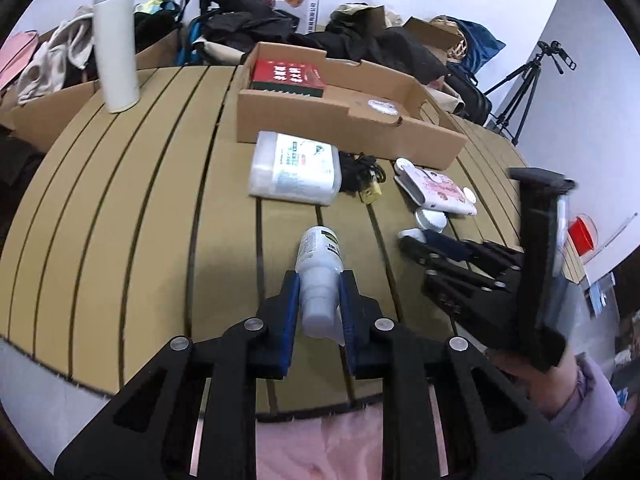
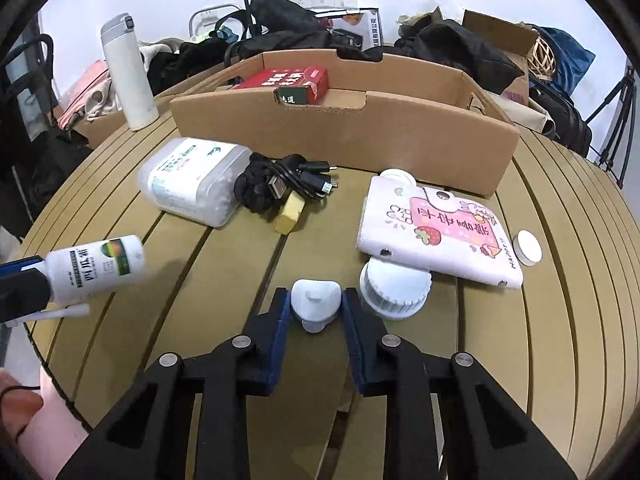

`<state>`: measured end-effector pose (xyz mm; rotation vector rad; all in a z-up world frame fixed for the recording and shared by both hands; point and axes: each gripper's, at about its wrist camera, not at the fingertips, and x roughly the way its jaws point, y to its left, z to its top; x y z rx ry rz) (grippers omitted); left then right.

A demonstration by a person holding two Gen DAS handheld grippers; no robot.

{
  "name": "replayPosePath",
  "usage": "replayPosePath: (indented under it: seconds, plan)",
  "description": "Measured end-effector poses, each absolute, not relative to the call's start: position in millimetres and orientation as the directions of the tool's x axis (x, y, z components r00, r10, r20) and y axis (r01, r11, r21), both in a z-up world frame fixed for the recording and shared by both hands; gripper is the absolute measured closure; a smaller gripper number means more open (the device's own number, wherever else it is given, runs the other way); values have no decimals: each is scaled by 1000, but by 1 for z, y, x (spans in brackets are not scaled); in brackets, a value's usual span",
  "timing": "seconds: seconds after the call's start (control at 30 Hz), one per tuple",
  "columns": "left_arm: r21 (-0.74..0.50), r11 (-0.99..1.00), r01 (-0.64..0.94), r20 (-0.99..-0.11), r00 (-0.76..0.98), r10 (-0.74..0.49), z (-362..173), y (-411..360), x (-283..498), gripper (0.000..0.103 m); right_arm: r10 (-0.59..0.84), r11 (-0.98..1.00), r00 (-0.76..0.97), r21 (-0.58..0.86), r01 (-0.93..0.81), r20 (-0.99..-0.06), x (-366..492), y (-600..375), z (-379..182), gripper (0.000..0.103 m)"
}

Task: Organize objects
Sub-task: 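Grasp the white spray bottle with the left gripper while the right grasps a white cap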

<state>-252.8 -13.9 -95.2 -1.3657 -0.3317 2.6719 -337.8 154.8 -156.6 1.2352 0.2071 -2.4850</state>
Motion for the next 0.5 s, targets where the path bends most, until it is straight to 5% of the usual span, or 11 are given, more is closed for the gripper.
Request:
replayPosePath:
  seconds: [0.5]
  plan:
    - [-258, -962, -92, -710, -657, 253, -36, 13, -188, 87, -343, -911, -594, 104, 399, -728, -206, 215, -78, 74]
